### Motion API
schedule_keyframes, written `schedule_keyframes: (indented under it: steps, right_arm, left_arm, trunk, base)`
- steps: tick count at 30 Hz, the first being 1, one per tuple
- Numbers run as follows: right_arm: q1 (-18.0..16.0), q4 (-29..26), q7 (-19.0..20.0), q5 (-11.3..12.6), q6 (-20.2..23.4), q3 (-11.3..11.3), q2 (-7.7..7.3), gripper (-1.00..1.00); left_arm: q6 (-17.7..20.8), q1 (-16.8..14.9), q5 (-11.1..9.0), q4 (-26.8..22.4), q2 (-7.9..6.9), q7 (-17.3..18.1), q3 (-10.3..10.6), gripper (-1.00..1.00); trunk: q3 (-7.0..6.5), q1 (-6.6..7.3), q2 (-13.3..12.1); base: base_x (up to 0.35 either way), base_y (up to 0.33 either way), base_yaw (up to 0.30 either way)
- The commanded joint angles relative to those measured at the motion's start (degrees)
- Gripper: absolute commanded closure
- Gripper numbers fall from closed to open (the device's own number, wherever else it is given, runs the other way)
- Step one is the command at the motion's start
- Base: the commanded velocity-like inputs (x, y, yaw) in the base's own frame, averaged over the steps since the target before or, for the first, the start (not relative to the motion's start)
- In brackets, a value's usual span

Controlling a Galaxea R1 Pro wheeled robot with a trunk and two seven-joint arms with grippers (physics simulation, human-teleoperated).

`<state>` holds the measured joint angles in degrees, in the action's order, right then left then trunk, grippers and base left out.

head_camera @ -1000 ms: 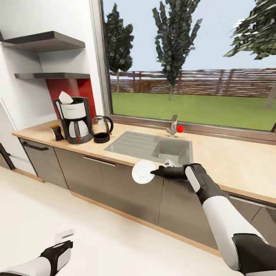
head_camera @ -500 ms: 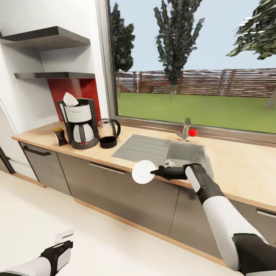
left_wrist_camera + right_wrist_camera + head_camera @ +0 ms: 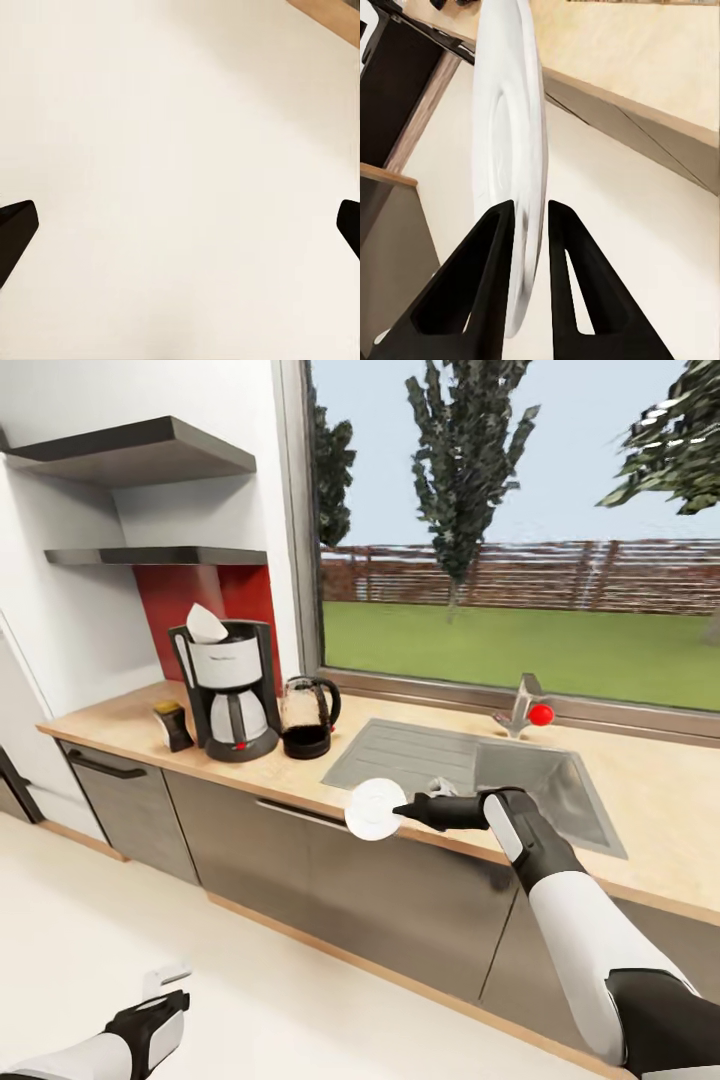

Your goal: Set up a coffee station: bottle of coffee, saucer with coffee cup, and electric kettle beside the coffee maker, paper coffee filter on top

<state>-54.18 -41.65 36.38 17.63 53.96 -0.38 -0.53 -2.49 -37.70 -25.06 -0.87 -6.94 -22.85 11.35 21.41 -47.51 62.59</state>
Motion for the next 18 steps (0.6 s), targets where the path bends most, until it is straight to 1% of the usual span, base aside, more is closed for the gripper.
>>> schedule_keyframes:
  steps: [1, 10, 18]
  right_arm:
    - [-0.05, -0.01, 0.27, 0.03, 0.31, -0.06, 0.0, 1.0]
    - [-0.05, -0.1, 0.27, 0.03, 0.42, -0.06, 0.0, 1.0]
    - [-0.05, -0.1, 0.27, 0.03, 0.41, -0.06, 0.0, 1.0]
  left_arm:
    - [-0.15, -0.02, -0.6, -0.01, 0.0, -0.09, 0.46, -1.0]
    - [-0.15, 0.0, -0.6, -0.01, -0.01, -0.09, 0.47, -1.0]
    - [-0.15, 0.01, -0.6, -0.01, -0.01, -0.09, 0.43, -1.0]
  trunk:
    - [0.07, -0.02, 0.04]
    - [0.07, -0.02, 0.04]
    - [0.07, -0.02, 0.04]
  base:
    - [0.189, 0.298, 0.0]
    - [0.169, 0.311, 0.0]
    - [0.139, 0.319, -0.003]
